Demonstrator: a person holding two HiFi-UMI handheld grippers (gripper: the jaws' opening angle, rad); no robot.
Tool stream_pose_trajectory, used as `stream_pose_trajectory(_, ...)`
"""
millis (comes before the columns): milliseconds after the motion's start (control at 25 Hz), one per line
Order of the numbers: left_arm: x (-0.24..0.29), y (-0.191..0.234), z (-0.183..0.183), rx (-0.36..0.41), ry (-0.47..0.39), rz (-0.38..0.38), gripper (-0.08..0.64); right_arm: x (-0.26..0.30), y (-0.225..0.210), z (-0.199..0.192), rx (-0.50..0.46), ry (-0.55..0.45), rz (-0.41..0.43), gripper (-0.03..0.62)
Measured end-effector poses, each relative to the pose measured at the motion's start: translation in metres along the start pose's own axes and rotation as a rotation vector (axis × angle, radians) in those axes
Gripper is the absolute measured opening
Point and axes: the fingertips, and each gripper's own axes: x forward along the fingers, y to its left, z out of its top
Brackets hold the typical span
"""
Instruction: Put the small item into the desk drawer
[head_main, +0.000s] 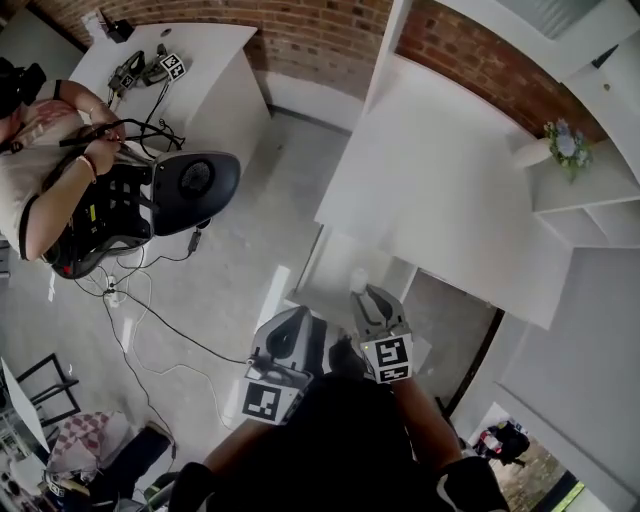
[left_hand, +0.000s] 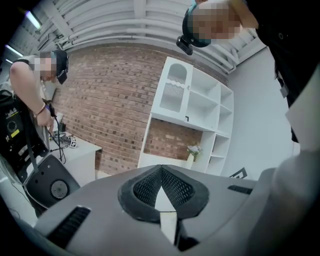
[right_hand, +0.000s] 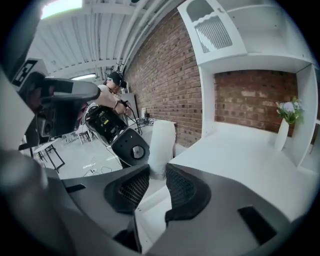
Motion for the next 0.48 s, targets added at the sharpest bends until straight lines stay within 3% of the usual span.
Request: stream_pose_trajectory(480,0.037,0.015,-0.009,-0.028,0.026,-0.029,0.025,0.076,-0.012,-0.103,0.001,0.261,0.045,0.121)
